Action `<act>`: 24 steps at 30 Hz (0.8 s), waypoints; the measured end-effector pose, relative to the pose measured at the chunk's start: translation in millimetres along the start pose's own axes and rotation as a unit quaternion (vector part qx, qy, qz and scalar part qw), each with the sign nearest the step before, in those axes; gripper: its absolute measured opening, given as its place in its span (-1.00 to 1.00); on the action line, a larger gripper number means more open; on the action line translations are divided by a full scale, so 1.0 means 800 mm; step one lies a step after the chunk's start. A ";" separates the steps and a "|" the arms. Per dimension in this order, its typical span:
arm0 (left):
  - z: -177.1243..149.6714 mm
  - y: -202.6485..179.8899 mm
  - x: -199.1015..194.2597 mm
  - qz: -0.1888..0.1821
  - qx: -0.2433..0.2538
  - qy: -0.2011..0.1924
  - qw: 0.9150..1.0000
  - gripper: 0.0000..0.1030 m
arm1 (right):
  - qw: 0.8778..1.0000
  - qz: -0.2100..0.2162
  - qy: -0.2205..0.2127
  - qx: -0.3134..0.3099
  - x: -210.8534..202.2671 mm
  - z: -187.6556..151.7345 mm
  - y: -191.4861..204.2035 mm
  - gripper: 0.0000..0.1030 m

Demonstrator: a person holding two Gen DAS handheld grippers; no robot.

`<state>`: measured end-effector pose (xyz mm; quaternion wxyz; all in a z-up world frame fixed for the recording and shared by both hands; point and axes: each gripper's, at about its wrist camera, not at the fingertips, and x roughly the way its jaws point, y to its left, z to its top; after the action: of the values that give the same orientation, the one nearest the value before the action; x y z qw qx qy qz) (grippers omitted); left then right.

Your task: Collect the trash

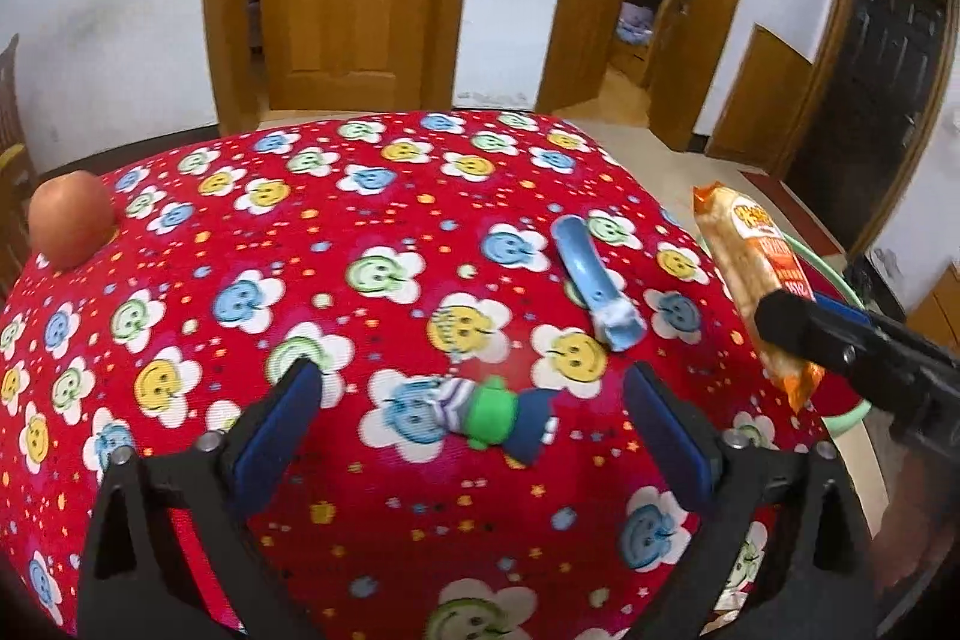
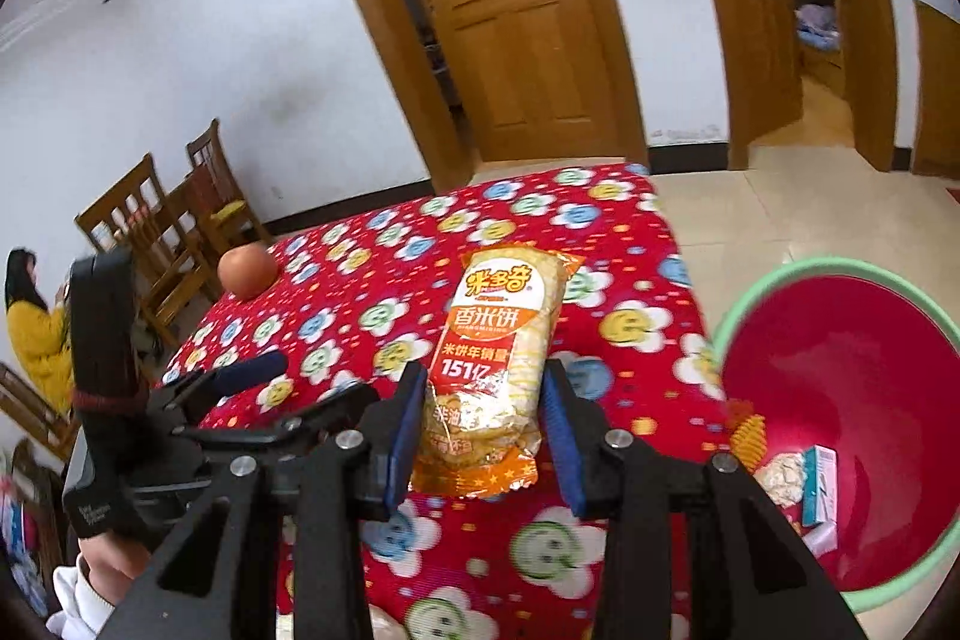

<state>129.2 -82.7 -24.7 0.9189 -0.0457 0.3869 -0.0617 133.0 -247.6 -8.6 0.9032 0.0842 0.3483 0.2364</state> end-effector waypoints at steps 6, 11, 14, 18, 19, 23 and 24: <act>-0.003 0.006 0.002 -0.004 -0.013 0.013 1.000 -0.27 | 1.000 -0.011 0.002 0.016 -0.006 -0.003 -0.016 -0.20; 0.006 0.023 -0.021 -0.029 -0.051 -0.008 0.998 -0.86 | 1.000 -0.016 0.000 0.022 -0.010 -0.005 -0.027 -0.20; 0.006 0.030 -0.019 -0.034 -0.059 -0.007 0.998 -0.87 | 0.999 -0.019 0.003 0.027 -0.009 -0.006 -0.032 -0.20; 0.007 0.038 -0.022 -0.051 -0.079 -0.007 0.996 -0.88 | 0.999 -0.020 0.002 0.029 -0.012 -0.007 -0.035 -0.20; 0.009 0.039 -0.025 -0.056 -0.084 -0.007 0.995 -0.88 | 0.999 -0.019 0.001 0.029 -0.013 -0.007 -0.035 -0.20; 0.018 0.031 -0.035 -0.058 -0.076 -0.016 0.995 -0.88 | 0.999 -0.019 -0.001 0.030 -0.016 -0.006 -0.039 -0.19; 0.019 0.029 -0.037 -0.061 -0.075 -0.017 0.995 -0.88 | 0.999 -0.019 -0.001 0.032 -0.017 -0.006 -0.041 -0.19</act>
<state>121.5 -55.2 4.1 0.9137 -0.1389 0.3716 -0.0881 133.3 -282.8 -14.8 0.9048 0.1065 0.3561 0.2079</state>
